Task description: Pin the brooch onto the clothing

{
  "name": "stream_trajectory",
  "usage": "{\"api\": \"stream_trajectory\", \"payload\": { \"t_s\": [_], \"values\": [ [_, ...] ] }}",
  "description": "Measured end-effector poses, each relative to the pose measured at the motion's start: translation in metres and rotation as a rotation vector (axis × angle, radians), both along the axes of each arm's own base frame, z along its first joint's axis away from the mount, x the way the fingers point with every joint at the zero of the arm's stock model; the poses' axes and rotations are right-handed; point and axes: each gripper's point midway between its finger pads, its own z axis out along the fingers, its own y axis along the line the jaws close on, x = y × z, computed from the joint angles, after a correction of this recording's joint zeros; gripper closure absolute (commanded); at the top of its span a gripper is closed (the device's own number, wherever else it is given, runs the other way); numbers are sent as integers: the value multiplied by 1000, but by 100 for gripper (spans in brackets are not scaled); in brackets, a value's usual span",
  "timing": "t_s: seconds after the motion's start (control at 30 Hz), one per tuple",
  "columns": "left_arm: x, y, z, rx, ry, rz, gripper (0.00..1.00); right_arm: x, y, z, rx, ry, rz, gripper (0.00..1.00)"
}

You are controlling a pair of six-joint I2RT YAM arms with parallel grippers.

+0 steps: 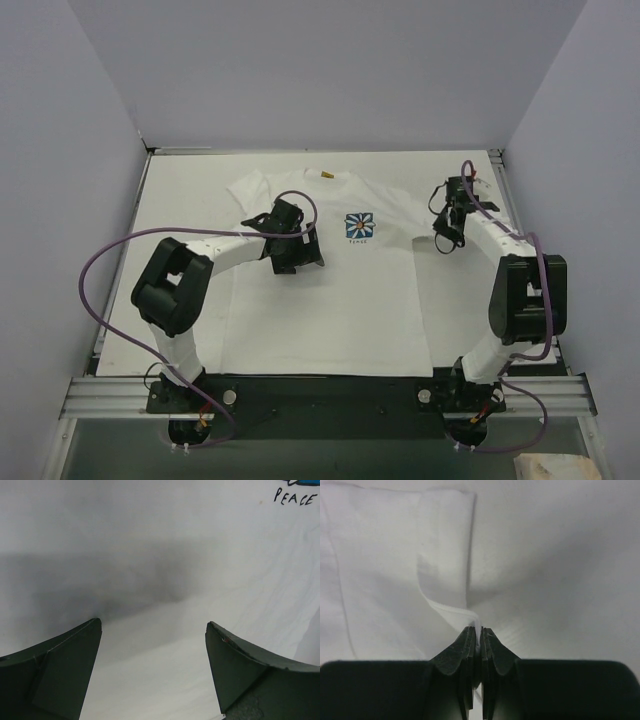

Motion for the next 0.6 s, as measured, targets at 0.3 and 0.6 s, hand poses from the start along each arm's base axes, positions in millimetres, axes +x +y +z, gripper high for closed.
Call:
{"api": "stream_trajectory", "payload": {
  "t_s": [0.3,0.6],
  "values": [
    [1,-1,0,-8,-5,-2,5,-66,4,-66,72,173,-25,27],
    [2,0,1,-2,-16,-10,6,-29,7,4,77,-70,22,38]
  ]
}}
